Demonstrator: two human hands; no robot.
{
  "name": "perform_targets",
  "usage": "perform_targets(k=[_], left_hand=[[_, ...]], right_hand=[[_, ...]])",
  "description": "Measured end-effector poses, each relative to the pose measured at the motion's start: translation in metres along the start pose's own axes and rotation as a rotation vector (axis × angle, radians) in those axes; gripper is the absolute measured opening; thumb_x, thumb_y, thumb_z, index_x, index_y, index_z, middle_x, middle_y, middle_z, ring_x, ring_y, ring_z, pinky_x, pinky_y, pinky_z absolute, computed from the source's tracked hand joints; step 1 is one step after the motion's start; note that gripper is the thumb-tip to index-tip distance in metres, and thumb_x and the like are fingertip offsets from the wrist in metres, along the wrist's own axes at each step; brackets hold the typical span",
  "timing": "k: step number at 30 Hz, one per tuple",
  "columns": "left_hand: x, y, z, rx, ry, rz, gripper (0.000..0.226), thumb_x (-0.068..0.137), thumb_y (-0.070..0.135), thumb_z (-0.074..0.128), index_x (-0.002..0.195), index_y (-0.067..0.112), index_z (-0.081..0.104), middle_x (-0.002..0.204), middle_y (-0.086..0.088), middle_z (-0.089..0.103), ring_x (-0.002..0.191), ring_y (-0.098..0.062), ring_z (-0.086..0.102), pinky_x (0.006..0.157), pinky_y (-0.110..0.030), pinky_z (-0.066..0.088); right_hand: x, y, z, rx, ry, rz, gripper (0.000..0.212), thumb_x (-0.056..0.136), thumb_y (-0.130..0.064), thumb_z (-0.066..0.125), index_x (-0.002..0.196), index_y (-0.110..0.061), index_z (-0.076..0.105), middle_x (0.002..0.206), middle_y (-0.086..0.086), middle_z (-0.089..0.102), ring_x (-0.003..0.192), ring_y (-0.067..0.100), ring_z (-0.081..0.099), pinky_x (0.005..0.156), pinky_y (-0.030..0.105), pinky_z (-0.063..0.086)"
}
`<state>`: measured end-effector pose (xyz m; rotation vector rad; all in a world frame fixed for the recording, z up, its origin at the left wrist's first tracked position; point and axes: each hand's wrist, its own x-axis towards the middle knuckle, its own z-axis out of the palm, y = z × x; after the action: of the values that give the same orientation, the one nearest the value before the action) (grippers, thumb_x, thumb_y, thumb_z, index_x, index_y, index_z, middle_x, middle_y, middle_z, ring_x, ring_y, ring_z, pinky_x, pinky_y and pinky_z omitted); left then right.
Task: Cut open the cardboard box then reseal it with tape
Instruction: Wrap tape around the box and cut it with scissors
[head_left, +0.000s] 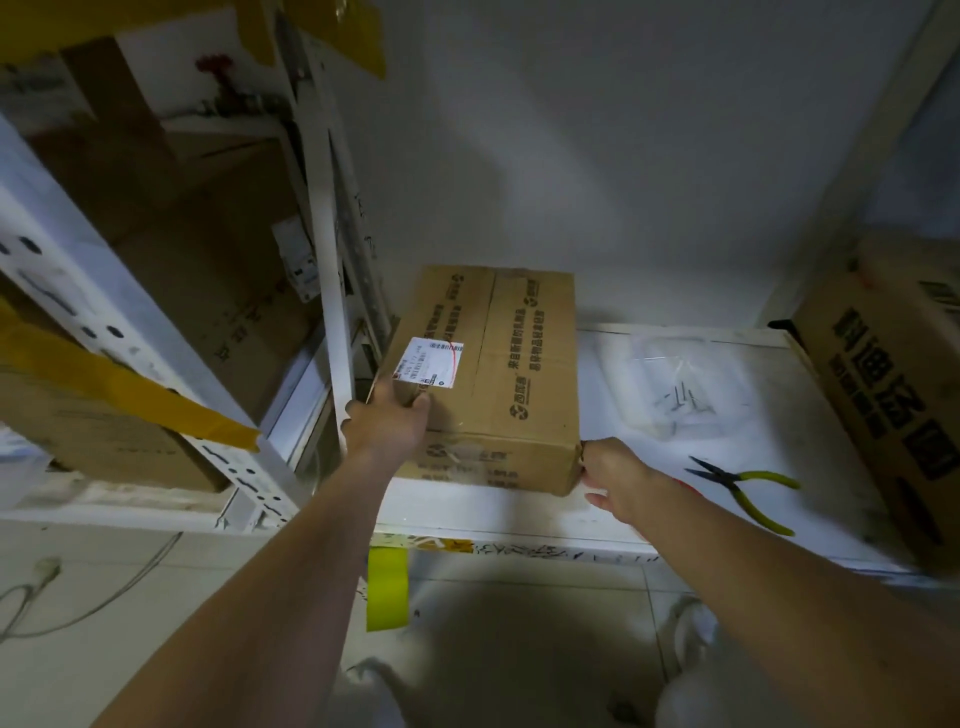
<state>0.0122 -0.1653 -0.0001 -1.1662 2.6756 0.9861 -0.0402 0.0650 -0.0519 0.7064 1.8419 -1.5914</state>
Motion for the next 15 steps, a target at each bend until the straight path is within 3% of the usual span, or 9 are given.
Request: perform_targets(k=[3,5,7,11,15], left_hand=[[-0.004,-0.001,0.001,-0.062,0.008,-0.045,0.064,0.092,0.056,0.044,0.148,0.036,0.02,0.143,-0.018,0.031,0.129,-0.042,0.036,0.101,-0.053,0.042],[-0.007,0.0,0.0,-0.091,0.011,-0.084,0.062,0.093,0.056,0.043,0.148,0.037,0.02,0.143,-0.018,0.033,0.13,-0.041,0.036,0.103,-0.053,0.04],[-0.012,0.001,-0.001,-0.154,0.01,-0.121,0.061,0.093,0.055,0.043,0.147,0.037,0.021,0.143,-0.017,0.033,0.13,-0.04,0.036,0.103,-0.054,0.04],[-0.027,0.002,-0.001,-0.439,-0.069,-0.213,0.062,0.086,0.061,0.043,0.142,0.039,0.027,0.139,-0.012,0.039,0.124,-0.037,0.04,0.102,-0.054,0.039],[-0.05,0.006,0.008,-0.819,-0.229,-0.269,0.045,0.096,0.047,0.043,0.136,0.026,0.04,0.126,-0.006,0.047,0.117,-0.028,0.045,0.103,-0.05,0.039]], right_hand=[[-0.013,-0.005,-0.015,-0.09,-0.139,0.026,0.041,0.093,-0.047,0.053,0.125,-0.022,0.056,0.129,0.004,0.052,0.128,0.022,0.043,0.099,0.042,0.037],[-0.022,-0.009,-0.024,-0.071,-0.288,0.028,0.056,0.086,-0.062,0.054,0.129,-0.026,0.052,0.136,0.012,0.048,0.134,0.026,0.038,0.106,0.047,0.03],[-0.032,-0.017,-0.028,0.018,-0.363,-0.015,0.056,0.078,-0.067,0.06,0.119,-0.029,0.055,0.131,0.012,0.053,0.125,0.028,0.049,0.106,0.051,0.029],[-0.051,-0.036,-0.028,0.151,-0.239,-0.231,0.06,0.077,-0.059,0.067,0.12,-0.019,0.055,0.116,0.001,0.062,0.113,0.02,0.056,0.102,0.042,0.038],[-0.076,-0.059,-0.03,0.236,-0.085,-0.478,0.035,0.087,-0.042,0.065,0.102,-0.02,0.043,0.109,0.001,0.055,0.105,0.014,0.054,0.092,0.032,0.04]])
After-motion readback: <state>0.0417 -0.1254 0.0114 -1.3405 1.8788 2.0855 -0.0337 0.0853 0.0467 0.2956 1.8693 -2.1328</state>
